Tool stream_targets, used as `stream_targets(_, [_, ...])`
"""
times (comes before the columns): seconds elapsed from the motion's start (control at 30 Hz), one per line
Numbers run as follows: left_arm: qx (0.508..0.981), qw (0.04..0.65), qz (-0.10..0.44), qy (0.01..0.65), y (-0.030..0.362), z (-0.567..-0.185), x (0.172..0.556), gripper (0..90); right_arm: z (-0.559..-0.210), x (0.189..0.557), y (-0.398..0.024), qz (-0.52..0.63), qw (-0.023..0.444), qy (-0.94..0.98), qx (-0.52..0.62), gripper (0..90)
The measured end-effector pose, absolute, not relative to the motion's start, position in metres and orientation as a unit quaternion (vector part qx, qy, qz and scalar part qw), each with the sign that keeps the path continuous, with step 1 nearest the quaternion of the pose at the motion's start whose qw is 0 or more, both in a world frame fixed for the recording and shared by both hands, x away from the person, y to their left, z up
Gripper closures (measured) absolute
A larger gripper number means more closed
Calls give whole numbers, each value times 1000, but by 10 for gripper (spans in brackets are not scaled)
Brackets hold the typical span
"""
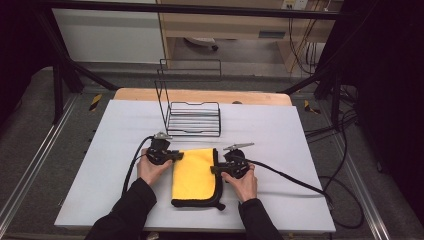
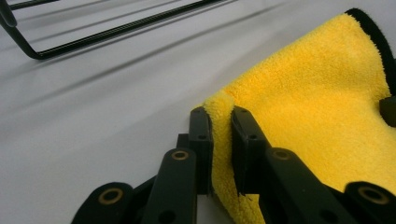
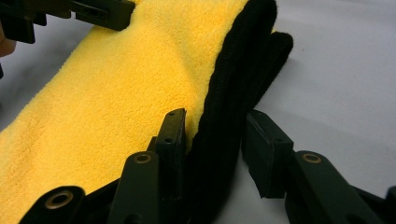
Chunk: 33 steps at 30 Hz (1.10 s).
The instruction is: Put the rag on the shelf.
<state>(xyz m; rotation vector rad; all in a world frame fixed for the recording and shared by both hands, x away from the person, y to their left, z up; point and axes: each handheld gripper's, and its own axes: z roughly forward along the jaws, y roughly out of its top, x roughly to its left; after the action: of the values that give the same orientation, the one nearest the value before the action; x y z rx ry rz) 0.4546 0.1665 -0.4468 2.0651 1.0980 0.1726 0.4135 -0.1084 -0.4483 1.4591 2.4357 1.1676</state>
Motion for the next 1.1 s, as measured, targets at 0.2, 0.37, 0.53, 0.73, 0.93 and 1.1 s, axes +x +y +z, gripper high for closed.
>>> stream_targets(0.2, [811, 387, 71, 432, 165, -446, 454, 801, -449, 412, -107, 383, 16, 787, 482, 731])
stream_targets(0.37, [806, 397, 71, 433, 167, -443, 453, 811, -447, 415, -108, 383, -4, 787, 484, 787])
stream_targets(0.53, [795, 427, 74, 424, 172, -427, 448, 812, -439, 412, -111, 404, 7, 782, 474, 794])
stream_targets(0.73, [786, 463, 99, 398, 172, -401, 438, 813, -422, 404, -118, 437, 25, 771, 462, 796])
stream_targets(0.93, [780, 485, 118, 377, 168, -378, 427, 813, -403, 394, -123, 470, 60, 762, 443, 796])
stream_targets(1.1, [773, 499, 133, 368, 167, -364, 422, 812, -393, 389, -124, 483, 79, 759, 430, 796])
